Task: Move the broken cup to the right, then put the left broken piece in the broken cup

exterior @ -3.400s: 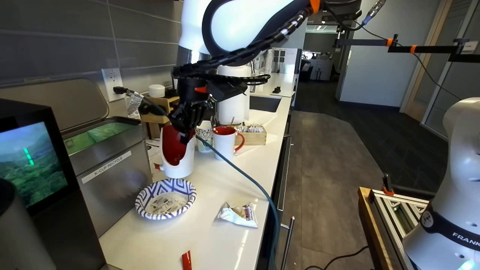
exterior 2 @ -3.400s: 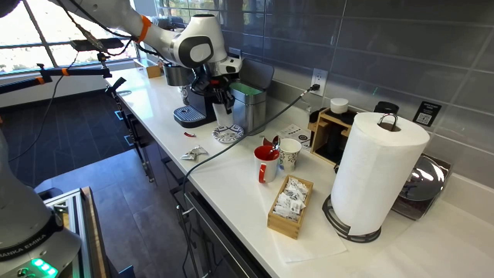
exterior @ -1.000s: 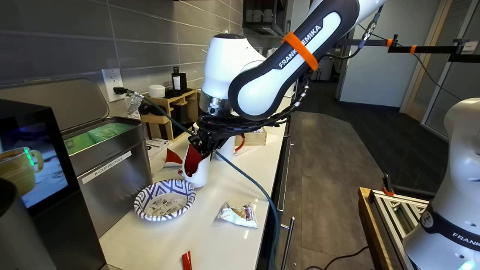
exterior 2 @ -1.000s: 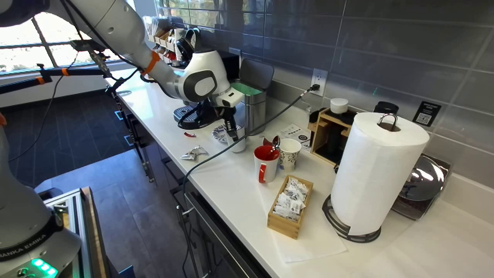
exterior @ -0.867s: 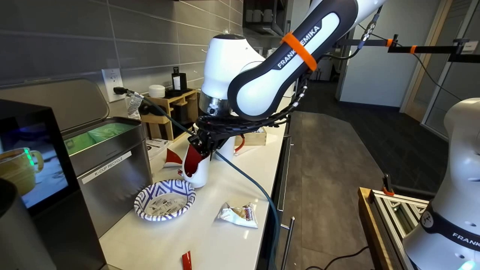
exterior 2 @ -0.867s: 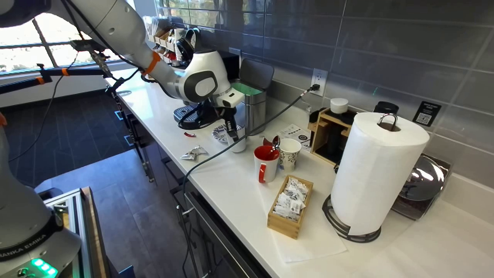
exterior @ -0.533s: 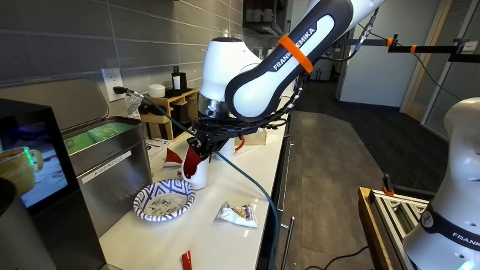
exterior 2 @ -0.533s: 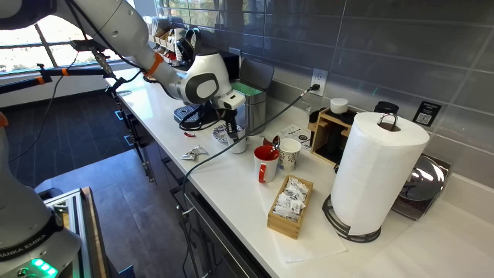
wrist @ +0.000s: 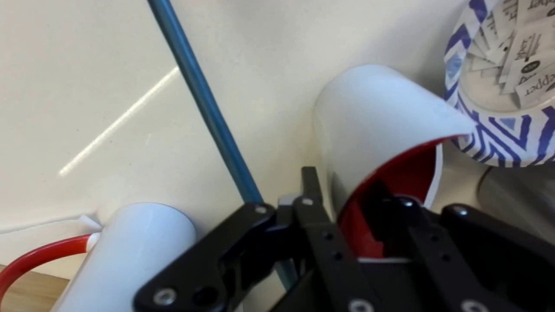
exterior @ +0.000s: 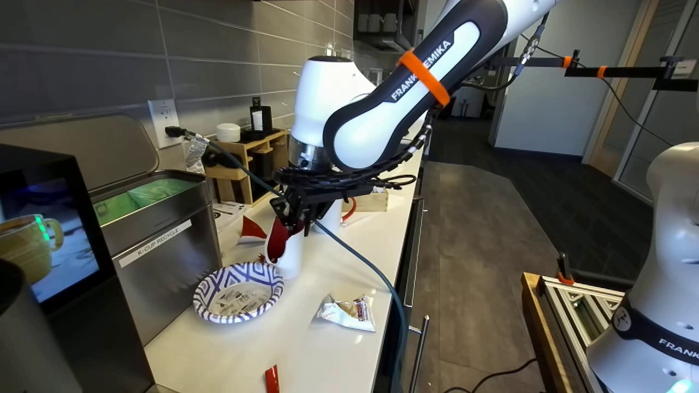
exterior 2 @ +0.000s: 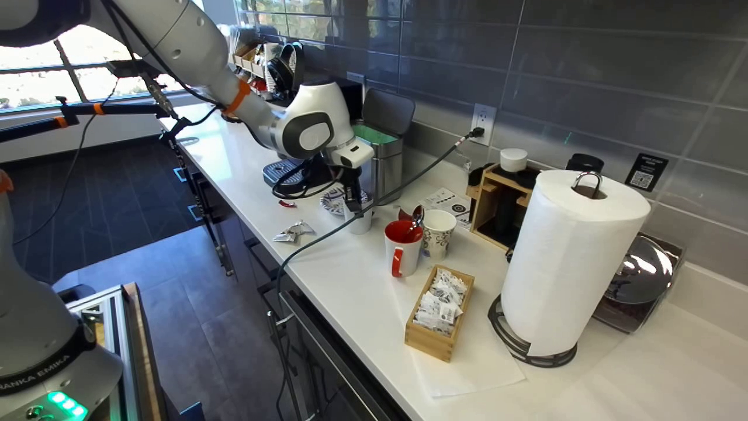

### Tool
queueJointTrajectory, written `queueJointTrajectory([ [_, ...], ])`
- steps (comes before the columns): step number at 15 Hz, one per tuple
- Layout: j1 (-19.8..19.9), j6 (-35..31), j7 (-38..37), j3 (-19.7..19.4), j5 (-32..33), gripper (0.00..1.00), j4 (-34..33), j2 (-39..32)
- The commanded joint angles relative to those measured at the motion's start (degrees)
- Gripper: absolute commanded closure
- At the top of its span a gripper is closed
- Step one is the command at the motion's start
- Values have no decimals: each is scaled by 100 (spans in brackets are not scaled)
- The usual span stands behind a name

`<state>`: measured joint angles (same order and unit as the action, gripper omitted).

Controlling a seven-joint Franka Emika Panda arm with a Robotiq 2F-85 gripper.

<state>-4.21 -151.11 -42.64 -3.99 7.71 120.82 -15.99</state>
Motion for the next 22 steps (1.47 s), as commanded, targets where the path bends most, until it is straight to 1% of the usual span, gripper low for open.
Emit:
queueJointTrajectory([
  [1, -64, 104, 22, -52, -169, 38, 38, 181],
  [3, -54, 225, 120, -13, -206, 24, 134, 406],
  [4, -79, 367, 123, -18, -139, 15, 188, 551],
  [6, -124, 632, 108, -22, 49, 2, 341, 897],
  [7, -130, 771, 132, 1, 146, 0, 422, 1084],
  [8, -105, 834, 327, 75, 159, 0, 556, 1315],
  [9, -59, 814, 806, 189, 93, 0, 745, 1570],
  [12, -72, 856, 1732, 446, -112, 0, 1116, 2106],
  [14, -148, 846, 2190, 661, -239, 0, 1278, 2249],
  [16, -285, 911, 2622, 877, -676, 0, 1356, 2252],
  [17, -347, 967, 2610, 992, -799, 0, 1360, 2190],
  [18, -342, 1043, 2094, 1138, -580, 0, 1326, 2059],
  [19, -359, 1087, 1779, 1242, -530, 0, 1271, 1909],
  [20, -344, 1050, 1260, 1325, -425, 0, 1233, 1743],
  [21, -318, 890, 702, 1370, -279, 0, 1187, 1571],
  [22, -332, 860, 423, 1376, -329, 0, 1137, 1431],
])
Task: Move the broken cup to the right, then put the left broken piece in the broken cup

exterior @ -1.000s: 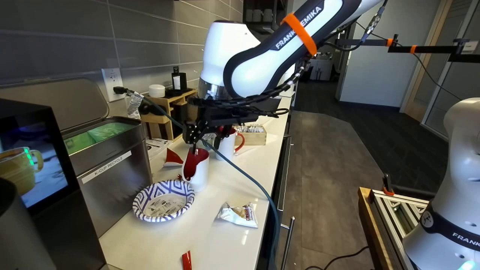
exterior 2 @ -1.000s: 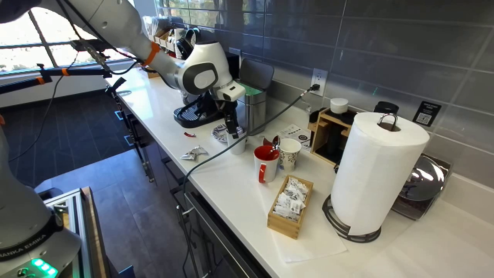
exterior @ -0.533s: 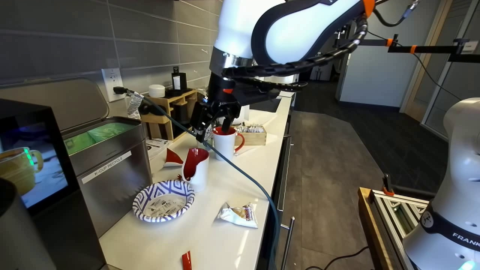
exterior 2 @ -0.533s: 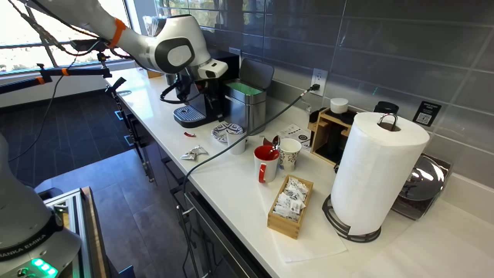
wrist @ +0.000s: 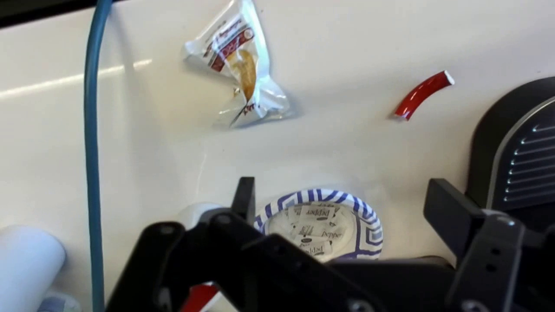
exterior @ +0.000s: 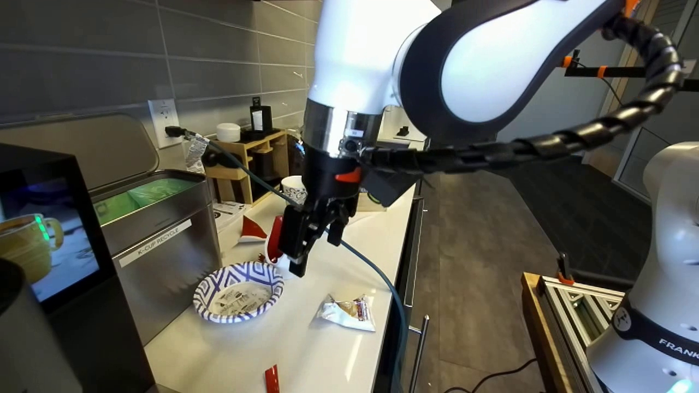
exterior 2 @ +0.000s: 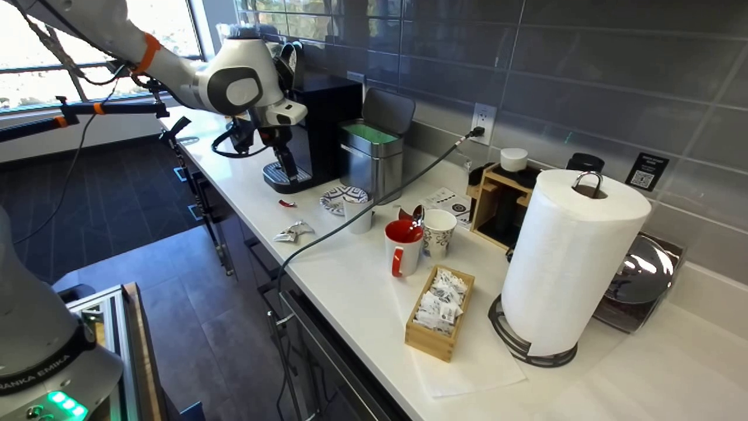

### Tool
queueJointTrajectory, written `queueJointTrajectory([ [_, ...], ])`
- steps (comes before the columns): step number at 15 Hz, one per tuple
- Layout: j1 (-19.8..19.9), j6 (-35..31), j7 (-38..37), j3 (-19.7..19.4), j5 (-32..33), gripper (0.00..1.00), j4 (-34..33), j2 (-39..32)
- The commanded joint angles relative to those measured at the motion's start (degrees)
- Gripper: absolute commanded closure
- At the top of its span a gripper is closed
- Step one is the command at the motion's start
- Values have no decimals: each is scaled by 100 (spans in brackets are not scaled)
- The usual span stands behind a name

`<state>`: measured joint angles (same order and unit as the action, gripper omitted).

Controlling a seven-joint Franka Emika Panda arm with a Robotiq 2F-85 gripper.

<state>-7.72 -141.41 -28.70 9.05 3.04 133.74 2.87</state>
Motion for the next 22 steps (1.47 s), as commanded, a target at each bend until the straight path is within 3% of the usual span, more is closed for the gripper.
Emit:
queueJointTrajectory([
  [1, -6, -174, -1271, 58, 82, 0, -236, -614],
  [3, -80, -306, -1658, 25, -226, 0, -363, -853],
  [4, -118, -451, -1497, 46, -397, 0, -363, -887],
  [5, -96, -259, -1332, -23, -144, 0, -209, -654],
  [8, -154, -366, -1378, -36, -282, 0, -335, -843],
  [11, -277, -77, -2923, -256, 658, 0, -458, -981],
  [15, -473, 511, -4365, -199, 816, 0, -645, -1203],
  [17, -555, 693, -4492, -80, 471, 0, -715, -1280],
  [22, -720, 141, -4435, 61, 187, 0, -932, -1629],
])
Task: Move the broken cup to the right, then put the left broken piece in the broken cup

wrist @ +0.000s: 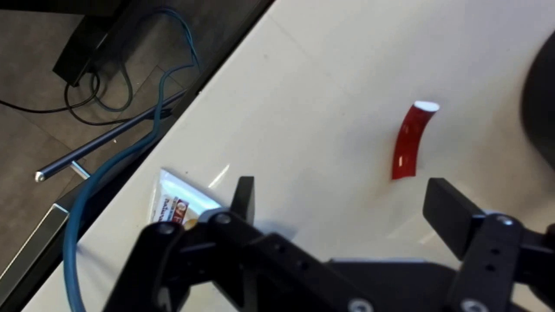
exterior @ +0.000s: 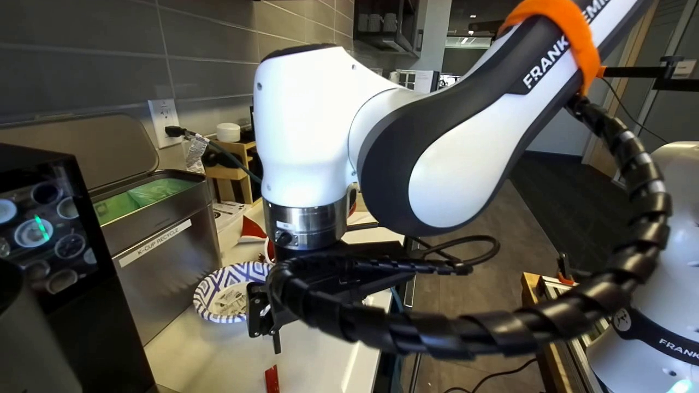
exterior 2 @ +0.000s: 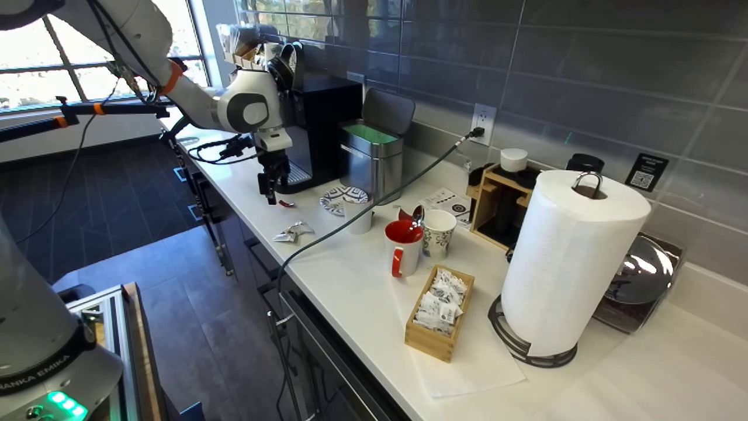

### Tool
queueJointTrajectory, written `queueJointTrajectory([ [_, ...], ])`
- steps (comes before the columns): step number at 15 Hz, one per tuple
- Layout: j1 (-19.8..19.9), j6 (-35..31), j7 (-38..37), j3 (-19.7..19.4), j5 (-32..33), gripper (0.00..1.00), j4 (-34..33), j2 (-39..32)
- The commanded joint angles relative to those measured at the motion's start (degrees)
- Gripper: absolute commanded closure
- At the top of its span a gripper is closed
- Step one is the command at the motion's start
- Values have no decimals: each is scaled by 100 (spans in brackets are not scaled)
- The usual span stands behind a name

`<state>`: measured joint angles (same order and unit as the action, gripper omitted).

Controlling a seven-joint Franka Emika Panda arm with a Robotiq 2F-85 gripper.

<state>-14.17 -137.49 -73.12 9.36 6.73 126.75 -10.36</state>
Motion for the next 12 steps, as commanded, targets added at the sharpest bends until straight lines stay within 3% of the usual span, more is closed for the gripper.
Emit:
queueJointTrajectory([
  [1, -87, -310, 70, 33, -245, 0, -316, -411],
  [6, -245, -365, 11, -12, -324, 2, -679, -906],
  [9, -339, -373, -32, -45, -359, 14, -886, -1131],
  [10, -382, -375, -71, -73, -332, 27, -954, -1195],
  [12, -431, -336, -79, -113, -338, 40, -1088, -1326],
])
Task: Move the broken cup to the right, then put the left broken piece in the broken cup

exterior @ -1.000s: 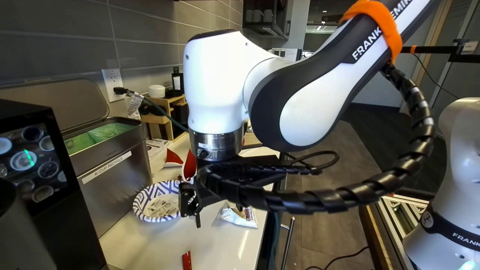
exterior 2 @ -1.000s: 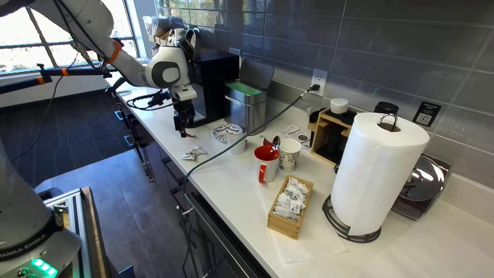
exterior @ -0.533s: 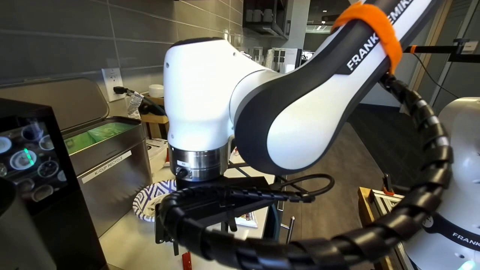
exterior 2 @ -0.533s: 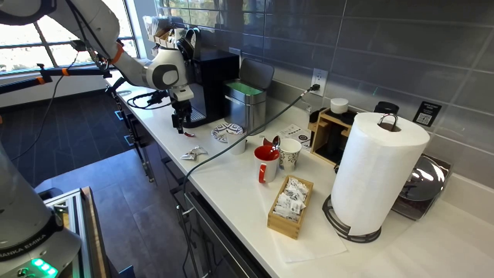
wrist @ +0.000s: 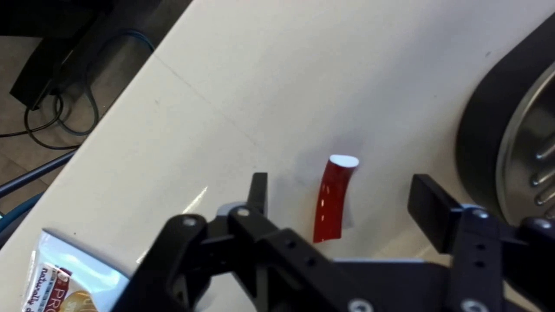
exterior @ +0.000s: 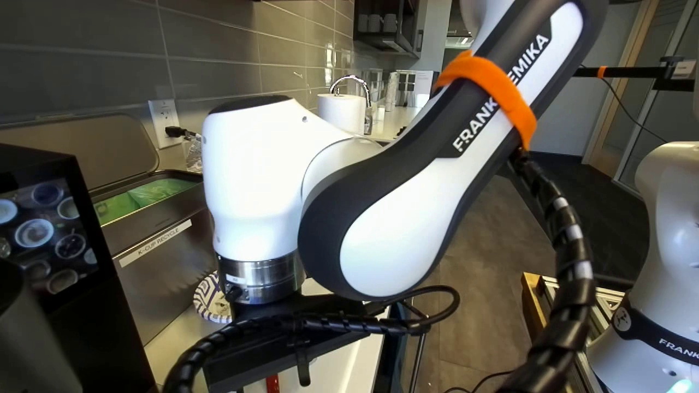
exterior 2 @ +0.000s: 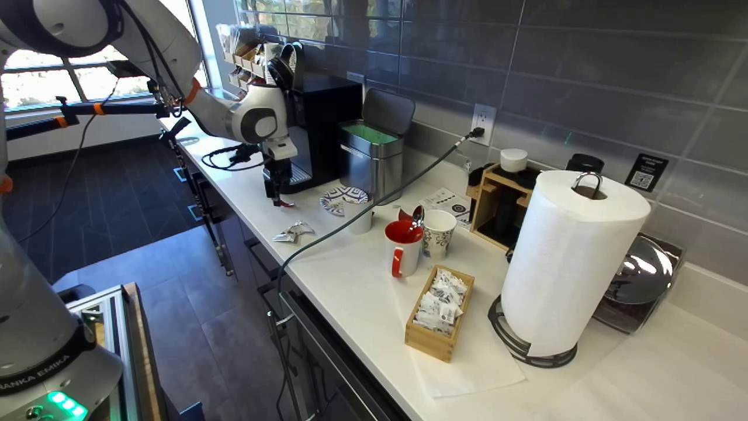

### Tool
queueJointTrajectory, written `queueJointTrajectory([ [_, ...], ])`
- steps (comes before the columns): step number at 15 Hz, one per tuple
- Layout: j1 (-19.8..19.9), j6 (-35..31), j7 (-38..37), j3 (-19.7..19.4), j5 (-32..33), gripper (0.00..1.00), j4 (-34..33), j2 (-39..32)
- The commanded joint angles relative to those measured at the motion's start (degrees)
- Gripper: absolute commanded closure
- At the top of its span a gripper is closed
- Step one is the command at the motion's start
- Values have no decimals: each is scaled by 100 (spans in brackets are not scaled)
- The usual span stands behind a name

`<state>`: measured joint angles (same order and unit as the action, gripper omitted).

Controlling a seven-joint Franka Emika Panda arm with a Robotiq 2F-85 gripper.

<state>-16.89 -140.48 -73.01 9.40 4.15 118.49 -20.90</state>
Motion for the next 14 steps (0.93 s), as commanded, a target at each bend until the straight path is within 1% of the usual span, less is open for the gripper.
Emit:
queueJointTrajectory([
  [1, -183, -32, -103, -143, -81, 47, -310, -326],
  [2, -203, -10, -128, -171, -88, 55, -360, -367],
  [5, -233, 25, -194, -252, -124, 70, -448, -474],
  [6, -233, 48, -218, -277, -147, 73, -469, -501],
  [8, -227, 75, -273, -318, -194, 72, -478, -506],
  [9, -230, 70, -291, -336, -204, 88, -486, -512],
  [10, -234, 78, -313, -351, -209, 92, -493, -505],
  [11, -239, 70, -333, -362, -203, 94, -492, -497],
  [12, -226, 72, -324, -356, -219, 99, -482, -456],
  [13, -210, 41, -309, -345, -243, 96, -442, -376],
  [14, -190, 17, -281, -339, -270, 95, -407, -299],
])
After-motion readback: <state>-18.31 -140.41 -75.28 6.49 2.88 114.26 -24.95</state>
